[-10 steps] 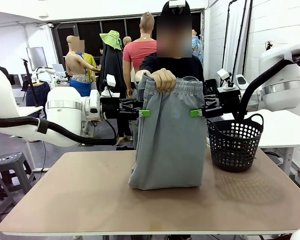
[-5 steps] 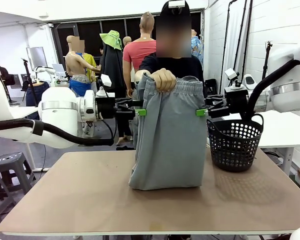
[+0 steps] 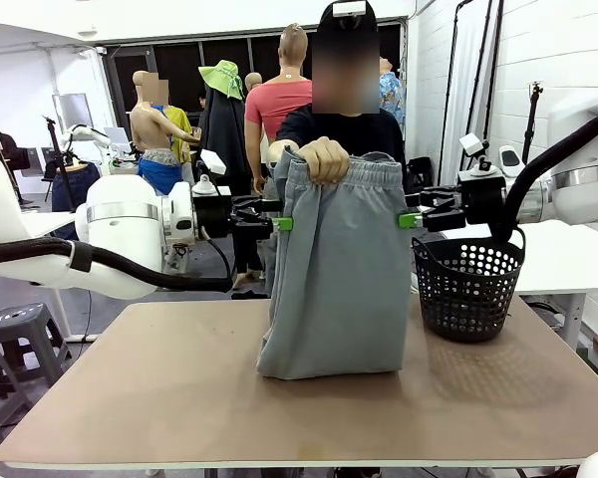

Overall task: Fold the training pants.
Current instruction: Release the ends of the Training pants and then grab the overlapped ends.

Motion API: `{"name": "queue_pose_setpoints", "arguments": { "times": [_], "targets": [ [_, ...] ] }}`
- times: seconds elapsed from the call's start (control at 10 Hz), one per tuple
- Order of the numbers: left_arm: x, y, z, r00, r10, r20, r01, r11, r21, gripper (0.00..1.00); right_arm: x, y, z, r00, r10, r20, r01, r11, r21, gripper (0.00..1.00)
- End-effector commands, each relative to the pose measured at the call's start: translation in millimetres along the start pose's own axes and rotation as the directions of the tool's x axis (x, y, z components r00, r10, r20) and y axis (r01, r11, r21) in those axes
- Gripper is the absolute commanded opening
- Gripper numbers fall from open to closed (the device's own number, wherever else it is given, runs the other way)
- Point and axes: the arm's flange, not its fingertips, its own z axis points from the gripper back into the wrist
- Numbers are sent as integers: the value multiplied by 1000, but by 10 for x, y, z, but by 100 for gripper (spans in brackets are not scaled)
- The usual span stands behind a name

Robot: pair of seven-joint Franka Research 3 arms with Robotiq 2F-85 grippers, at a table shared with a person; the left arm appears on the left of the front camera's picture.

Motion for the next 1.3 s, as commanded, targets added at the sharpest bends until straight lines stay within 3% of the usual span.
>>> {"name": "queue_pose_setpoints", "arguments": {
  "times": [0.0, 0.4, 0.5, 0.6, 1.0, 1.2],
  "targets": [
    [-49, -62, 20, 998, -69, 12, 68, 995, 78, 100, -27, 36, -59, 999, -18, 34, 19, 999, -30, 100],
    [-14, -102, 101, 993, -115, 38, 109, 984, 139, 100, -39, 31, -89, 998, -31, 49, 32, 999, -27, 100],
    [-22, -93, 77, 994, -99, 55, 92, 990, 106, 100, -41, 28, -95, 998, -29, 51, 31, 999, -26, 100],
    [-19, -105, 43, 990, -57, 126, 57, 998, 4, 100, -24, 32, -105, 998, -23, 59, 25, 999, -22, 100],
    [-41, -90, 21, 991, -26, 129, 33, 998, -50, 100, 13, 33, -114, 998, 5, 58, 0, 995, -95, 100],
    [-24, -80, 7, 984, -14, 178, 41, 988, -150, 100, -11, -12, -145, 994, -41, 99, 40, 999, 12, 100]
  ]
}}
